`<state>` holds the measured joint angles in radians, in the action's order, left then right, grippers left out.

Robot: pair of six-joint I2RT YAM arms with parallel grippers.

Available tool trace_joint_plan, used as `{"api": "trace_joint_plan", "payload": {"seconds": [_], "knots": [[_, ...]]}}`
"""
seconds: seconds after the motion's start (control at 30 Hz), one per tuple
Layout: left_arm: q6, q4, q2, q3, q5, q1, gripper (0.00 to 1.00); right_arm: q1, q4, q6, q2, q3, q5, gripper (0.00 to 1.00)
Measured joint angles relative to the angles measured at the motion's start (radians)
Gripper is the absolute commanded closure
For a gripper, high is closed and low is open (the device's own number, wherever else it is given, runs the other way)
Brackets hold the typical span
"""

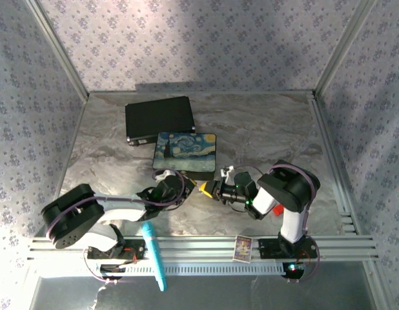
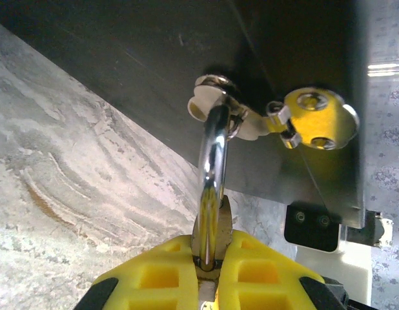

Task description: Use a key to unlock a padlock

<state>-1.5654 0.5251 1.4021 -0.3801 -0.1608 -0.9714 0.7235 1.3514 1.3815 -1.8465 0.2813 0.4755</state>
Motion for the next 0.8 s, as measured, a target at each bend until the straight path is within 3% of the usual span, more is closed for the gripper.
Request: {"api": "trace_joint_plan", "payload": {"seconds": [0.43, 0.8], "knots": [[-0.024, 0.068, -0.002, 0.023, 0.027, -0.002, 1.0, -0.071, 0.013, -0.002, -0.024, 0.012, 0.09, 1.0], [-0.046, 0.1, 0.004, 0.039, 0.014, -0.007, 1.0, -0.046, 0.015, 0.003, -0.031, 0.018, 0.059, 1.0]]}}
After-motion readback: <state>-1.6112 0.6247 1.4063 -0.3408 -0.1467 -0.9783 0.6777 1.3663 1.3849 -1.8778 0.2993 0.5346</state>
